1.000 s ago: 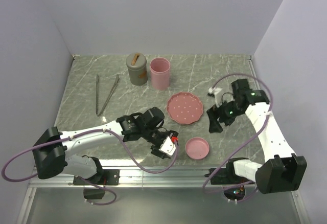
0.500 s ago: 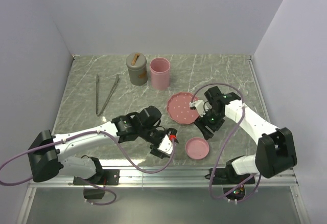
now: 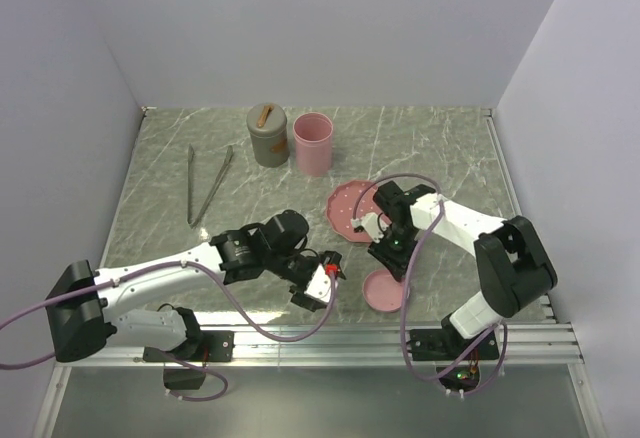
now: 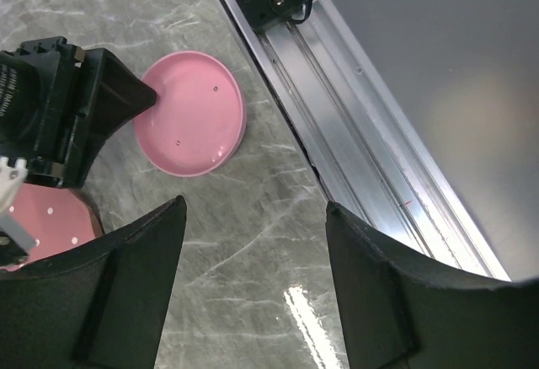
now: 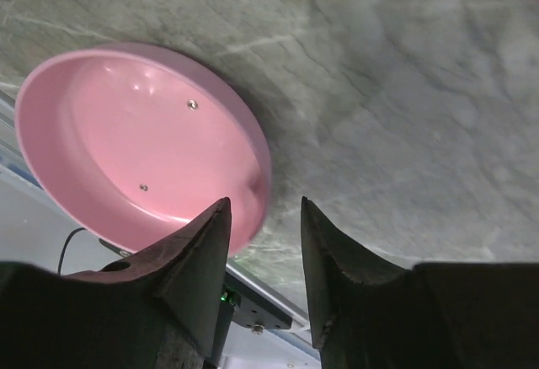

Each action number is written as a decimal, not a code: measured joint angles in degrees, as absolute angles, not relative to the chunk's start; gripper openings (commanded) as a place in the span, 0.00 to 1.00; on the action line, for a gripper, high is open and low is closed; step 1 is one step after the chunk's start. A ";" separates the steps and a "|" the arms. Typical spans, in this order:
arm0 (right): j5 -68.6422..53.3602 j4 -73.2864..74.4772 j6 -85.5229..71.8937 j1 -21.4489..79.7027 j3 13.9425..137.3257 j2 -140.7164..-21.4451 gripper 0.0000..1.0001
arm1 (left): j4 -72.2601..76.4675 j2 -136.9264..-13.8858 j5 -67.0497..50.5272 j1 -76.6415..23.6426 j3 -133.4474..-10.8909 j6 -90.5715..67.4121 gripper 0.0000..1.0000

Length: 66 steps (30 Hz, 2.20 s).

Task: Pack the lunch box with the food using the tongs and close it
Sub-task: Pick up the lid of the lunch box with the right arm, then pass the lid of the lunch box from the right arm to the left

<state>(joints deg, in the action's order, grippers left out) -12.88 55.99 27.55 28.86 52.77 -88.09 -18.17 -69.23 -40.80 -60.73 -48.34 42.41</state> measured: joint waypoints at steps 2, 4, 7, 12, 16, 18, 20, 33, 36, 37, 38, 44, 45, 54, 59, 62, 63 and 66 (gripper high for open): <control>-12.82 55.72 27.51 29.63 52.77 -89.38 0.46 | -17.91 -68.71 -40.62 -60.73 -47.64 42.11 0.73; -12.82 55.51 27.51 30.09 52.64 -89.97 0.42 | -17.65 -68.31 -40.58 -60.73 -47.16 41.74 0.73; -12.56 55.02 27.51 30.15 52.14 -90.26 0.23 | -16.95 -67.94 -40.47 -60.73 -46.70 41.06 0.73; -12.49 54.65 27.62 30.24 51.96 -90.26 0.00 | -16.05 -67.22 -40.14 -60.71 -46.22 39.09 0.73; -13.32 54.76 28.21 30.24 51.96 -90.11 0.00 | -15.18 -66.94 -40.23 -59.99 -46.19 35.88 0.73; -14.41 55.46 28.51 30.22 52.23 -89.27 0.00 | -14.50 -66.52 -40.69 -58.67 -46.19 33.23 0.72; -16.23 56.77 28.80 29.76 53.34 -87.77 0.00 | -13.69 -65.78 -41.15 -56.60 -46.19 30.13 0.72; -51.88 61.93 27.97 15.73 80.64 -87.81 0.00 | -1.43 -61.10 -42.11 -47.68 -53.39 6.33 0.72; -62.67 63.81 28.27 13.15 83.81 -90.41 0.00 | 0.67 -61.10 -41.93 -46.54 -58.24 3.25 0.71; -66.26 65.25 28.88 12.40 84.97 -91.53 0.00 | 1.52 -61.10 -41.91 -45.95 -59.81 1.98 0.72; -69.32 66.67 30.02 11.86 86.11 -92.60 0.00 | 2.68 -61.10 -41.87 -45.15 -61.19 0.49 0.72; -79.68 73.34 36.21 10.07 88.16 -95.83 0.00 | 9.23 -61.23 -40.23 -40.23 -65.80 -9.13 0.72; -80.49 74.00 37.71 9.93 88.23 -95.96 0.00 | 9.85 -61.34 -40.07 -39.44 -66.02 -11.03 0.72; -82.94 76.95 43.77 9.26 98.56 -96.42 0.00 | 16.95 -64.36 -39.38 -34.87 -64.86 -31.40 0.72; -84.20 76.20 38.11 9.21 115.52 -102.06 0.00 | 23.49 -69.43 -38.24 -32.80 -65.52 -40.36 0.72; -84.27 74.17 30.70 9.21 116.46 -103.35 0.00 | 24.40 -71.29 -37.47 -31.31 -65.91 -42.98 0.72; -84.12 72.86 27.70 9.23 116.38 -103.44 0.00 | 24.38 -71.37 -37.47 -31.09 -65.91 -43.20 0.72; -81.01 58.76 8.10 9.23 109.62 -100.03 0.00 | 24.23 -70.46 -37.80 -31.09 -65.91 -42.33 0.73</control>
